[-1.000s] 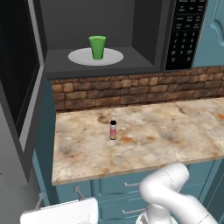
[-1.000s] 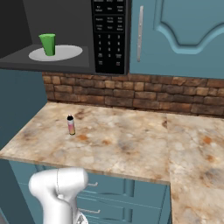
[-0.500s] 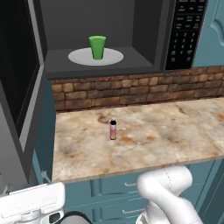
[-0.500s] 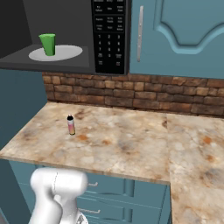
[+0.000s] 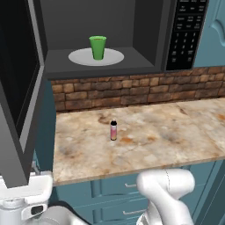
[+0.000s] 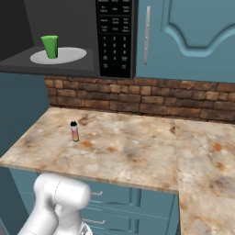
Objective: Place the microwavable item in the microwave. Then, close the microwave door and press the start button.
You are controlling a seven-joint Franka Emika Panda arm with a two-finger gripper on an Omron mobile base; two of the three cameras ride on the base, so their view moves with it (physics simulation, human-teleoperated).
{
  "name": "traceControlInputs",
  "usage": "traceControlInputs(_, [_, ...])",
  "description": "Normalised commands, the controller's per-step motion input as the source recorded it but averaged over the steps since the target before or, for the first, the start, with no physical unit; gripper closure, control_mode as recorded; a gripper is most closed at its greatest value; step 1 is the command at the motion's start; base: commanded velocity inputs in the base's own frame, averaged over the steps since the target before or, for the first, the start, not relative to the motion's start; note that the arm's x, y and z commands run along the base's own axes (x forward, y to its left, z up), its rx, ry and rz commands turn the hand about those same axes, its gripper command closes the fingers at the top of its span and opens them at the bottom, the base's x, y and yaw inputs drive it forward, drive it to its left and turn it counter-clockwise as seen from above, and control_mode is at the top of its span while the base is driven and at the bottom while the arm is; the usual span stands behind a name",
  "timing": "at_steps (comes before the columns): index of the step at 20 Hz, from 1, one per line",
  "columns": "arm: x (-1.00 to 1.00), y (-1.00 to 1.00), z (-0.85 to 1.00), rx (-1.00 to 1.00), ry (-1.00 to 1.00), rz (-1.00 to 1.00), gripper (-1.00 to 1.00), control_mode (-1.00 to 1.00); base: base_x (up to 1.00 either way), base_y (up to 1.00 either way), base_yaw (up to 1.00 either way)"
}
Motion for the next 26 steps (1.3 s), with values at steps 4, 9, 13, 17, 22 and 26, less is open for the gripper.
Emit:
traceControlInputs(4, [-0.29, -0.19, 0.89, 0.33, -0.01, -0.12, -1.00, -1.00, 0.00, 0.00, 0.00])
traceControlInputs(9, [-0.32, -0.44, 0.78, 0.43, 0.00, -0.03, -1.00, -1.00, 0.00, 0.00, 0.00])
traceControlInputs(13, [-0.30, -0.77, 0.41, 0.47, 0.00, 0.00, -1.00, -1.00, 0.00, 0.00, 0.00])
traceControlInputs(17, [-0.13, -0.97, 0.31, 0.51, 0.00, 0.02, -1.00, -1.00, 0.00, 0.00, 0.00])
traceControlInputs(22, [0.00, -1.00, 0.53, 0.49, 0.06, 0.07, -1.00, -1.00, 0.00, 0.00, 0.00])
traceControlInputs(26, [0.05, -1.00, 0.48, 0.46, 0.14, 0.12, -1.00, -1.00, 0.00, 0.00, 0.00])
